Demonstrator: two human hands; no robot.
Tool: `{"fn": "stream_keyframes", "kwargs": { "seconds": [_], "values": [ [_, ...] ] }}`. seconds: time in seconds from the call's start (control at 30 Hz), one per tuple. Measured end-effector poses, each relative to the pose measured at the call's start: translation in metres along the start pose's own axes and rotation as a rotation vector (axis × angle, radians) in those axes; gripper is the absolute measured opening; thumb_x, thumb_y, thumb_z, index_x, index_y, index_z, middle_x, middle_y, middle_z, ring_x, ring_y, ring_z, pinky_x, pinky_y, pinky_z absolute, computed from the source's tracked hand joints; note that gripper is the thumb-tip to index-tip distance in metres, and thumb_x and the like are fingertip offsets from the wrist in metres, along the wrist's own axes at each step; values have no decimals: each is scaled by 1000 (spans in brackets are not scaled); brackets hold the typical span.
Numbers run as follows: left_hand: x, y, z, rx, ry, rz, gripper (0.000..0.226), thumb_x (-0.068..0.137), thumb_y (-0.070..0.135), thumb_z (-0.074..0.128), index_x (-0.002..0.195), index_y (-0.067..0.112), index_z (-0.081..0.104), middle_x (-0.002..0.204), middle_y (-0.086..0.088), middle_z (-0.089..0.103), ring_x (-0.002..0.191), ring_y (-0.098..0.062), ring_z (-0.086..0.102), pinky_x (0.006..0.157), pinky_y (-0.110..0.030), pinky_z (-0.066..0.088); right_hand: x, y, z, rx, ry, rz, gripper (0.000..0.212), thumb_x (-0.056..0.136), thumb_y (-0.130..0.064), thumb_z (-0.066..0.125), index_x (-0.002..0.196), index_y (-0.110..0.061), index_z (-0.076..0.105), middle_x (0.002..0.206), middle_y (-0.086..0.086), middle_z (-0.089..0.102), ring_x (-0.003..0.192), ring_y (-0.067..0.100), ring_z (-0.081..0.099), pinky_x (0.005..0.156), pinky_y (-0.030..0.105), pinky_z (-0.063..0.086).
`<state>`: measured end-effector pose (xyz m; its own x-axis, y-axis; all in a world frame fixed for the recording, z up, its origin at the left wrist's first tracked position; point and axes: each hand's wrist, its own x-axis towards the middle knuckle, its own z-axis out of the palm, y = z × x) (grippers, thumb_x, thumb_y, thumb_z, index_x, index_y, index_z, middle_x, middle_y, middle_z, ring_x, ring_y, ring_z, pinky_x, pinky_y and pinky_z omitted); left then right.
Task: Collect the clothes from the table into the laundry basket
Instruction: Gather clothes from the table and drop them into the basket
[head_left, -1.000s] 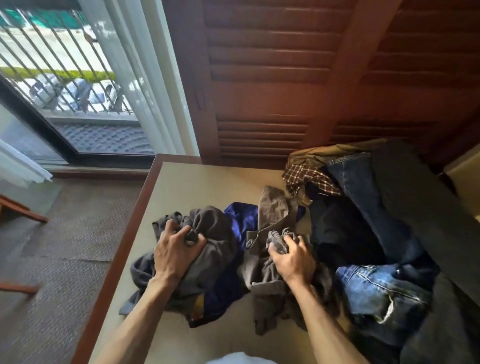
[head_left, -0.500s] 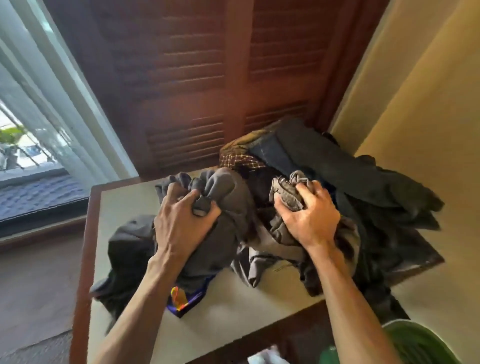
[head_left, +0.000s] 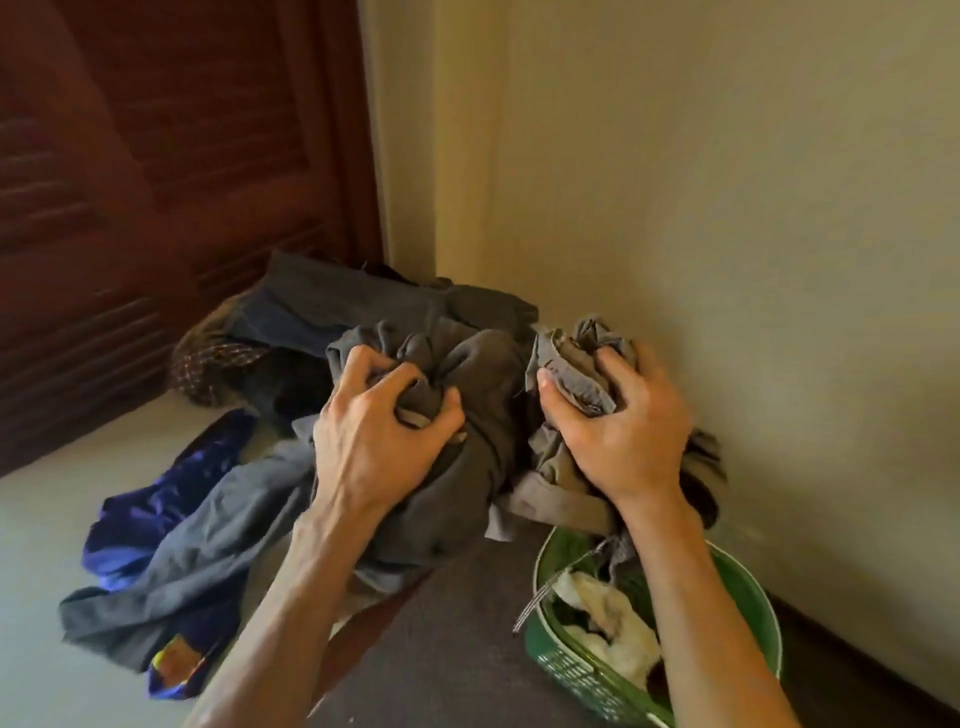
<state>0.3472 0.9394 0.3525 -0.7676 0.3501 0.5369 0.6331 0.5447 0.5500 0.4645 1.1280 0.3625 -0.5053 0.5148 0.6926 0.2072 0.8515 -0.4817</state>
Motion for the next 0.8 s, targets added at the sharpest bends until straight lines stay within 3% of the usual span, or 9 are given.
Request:
{"fn": "stream_keyframes", "kwargs": {
  "seconds": [0.3, 0.53, 0.63, 0.73, 0.8],
  "values": [
    [-48, 138, 89, -197, -71, 158, 32, 85, 55, 67, 81, 23, 70, 100, 3, 52, 73, -16, 57, 61, -30, 52, -29, 113, -140, -148, 78, 185, 31, 85, -58, 65, 88, -28, 72, 91, -5, 57, 81, 19, 57, 59, 34, 48],
    [-37, 192, 134, -304, -160, 239, 28, 85, 46, 74, 84, 18, 71, 100, -2, 55, 75, -20, 58, 66, -28, 46, -48, 204, -149, -355, 221, 381, 42, 85, -59, 64, 93, -19, 71, 102, 6, 60, 92, 27, 57, 63, 34, 46],
    [-29, 202, 157, -345, -210, 275, 31, 85, 50, 70, 84, 19, 72, 101, -2, 55, 76, -20, 59, 67, -29, 47, -73, 247, -128, -402, 94, 564, 53, 86, -70, 53, 104, -23, 69, 115, 6, 56, 106, 29, 54, 76, 43, 52],
    [-24, 210, 178, -368, -267, 307, 31, 85, 52, 69, 84, 21, 71, 102, -1, 55, 74, -20, 60, 65, -28, 49, -105, 291, -109, -304, -272, 793, 60, 87, -71, 50, 127, -27, 61, 147, 15, 41, 136, 41, 37, 98, 55, 47],
    [-23, 213, 190, -380, -287, 322, 35, 84, 56, 64, 83, 22, 70, 102, -1, 55, 72, -20, 60, 63, -29, 51, -128, 311, -99, -140, -415, 903, 63, 84, -72, 54, 132, -31, 57, 146, 15, 41, 139, 41, 33, 104, 55, 43]
  ]
}}
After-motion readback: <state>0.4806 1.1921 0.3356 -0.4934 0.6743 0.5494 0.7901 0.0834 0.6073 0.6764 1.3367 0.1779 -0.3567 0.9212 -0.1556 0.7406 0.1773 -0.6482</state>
